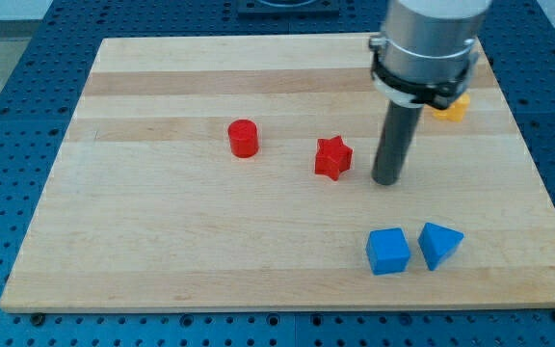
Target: Push red star close to red circle
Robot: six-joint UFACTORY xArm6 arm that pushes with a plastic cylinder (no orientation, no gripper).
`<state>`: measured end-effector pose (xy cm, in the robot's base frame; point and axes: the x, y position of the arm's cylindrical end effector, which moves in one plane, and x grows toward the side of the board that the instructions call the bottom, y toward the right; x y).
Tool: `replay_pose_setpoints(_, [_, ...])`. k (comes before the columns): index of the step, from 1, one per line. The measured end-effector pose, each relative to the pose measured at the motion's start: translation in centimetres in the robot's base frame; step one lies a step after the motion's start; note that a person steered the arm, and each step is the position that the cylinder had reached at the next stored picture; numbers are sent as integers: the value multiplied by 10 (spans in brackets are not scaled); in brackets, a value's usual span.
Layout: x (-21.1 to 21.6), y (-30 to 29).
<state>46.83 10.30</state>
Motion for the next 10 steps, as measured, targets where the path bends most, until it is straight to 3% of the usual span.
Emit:
replay_pose_setpoints(2, [-49, -50])
replay_pose_setpoints(3, [-44, -43])
replay_pose_setpoints(5, [15, -39])
replay_pose_setpoints(6, [9, -66])
replay_pose_setpoints(7, [-21, -67])
replay_pose_setpoints(10, [-31, -49])
